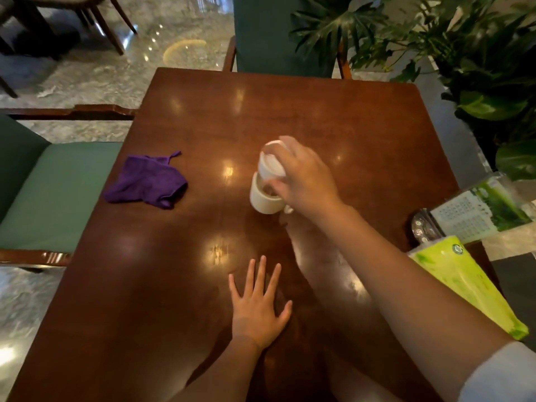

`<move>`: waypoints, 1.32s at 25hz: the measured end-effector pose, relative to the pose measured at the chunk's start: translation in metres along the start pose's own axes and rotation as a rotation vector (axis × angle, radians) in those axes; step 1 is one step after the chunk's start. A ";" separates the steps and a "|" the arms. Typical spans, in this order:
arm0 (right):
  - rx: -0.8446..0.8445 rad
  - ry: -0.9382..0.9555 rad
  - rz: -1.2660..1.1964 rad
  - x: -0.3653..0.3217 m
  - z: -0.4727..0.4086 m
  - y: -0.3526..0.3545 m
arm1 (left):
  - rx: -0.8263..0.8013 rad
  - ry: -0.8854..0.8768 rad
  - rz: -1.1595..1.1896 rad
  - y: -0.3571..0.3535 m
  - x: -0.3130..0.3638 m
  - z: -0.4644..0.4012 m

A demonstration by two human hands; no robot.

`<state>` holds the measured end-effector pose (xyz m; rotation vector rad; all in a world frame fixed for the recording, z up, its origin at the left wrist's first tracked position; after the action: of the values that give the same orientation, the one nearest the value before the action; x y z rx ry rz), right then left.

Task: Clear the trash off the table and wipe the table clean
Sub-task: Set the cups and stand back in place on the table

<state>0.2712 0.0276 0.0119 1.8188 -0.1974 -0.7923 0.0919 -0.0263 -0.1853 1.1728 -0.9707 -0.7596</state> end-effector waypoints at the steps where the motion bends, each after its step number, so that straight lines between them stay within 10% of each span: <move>1: -0.009 0.026 -0.018 -0.016 -0.007 -0.009 | 0.002 0.000 0.004 0.000 0.000 0.000; 23: -0.136 0.157 0.259 -0.054 -0.021 -0.090 | 0.007 -0.002 0.015 0.003 -0.002 0.000; 33: 0.262 -0.353 0.260 0.111 0.104 0.048 | -0.015 0.013 0.006 -0.001 -0.002 -0.001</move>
<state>0.3048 -0.1266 -0.0113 1.8321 -0.7823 -0.9276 0.0919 -0.0246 -0.1869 1.1595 -0.9558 -0.7521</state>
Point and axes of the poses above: each hand's wrist, its own z-axis away from the middle knuckle, its own y-axis out of the back of the hand, x = y × z, the point moved 5 cm from there along -z, towards the middle knuckle, and after that the axes turned 13 degrees about -y, right-handed, at the moved point
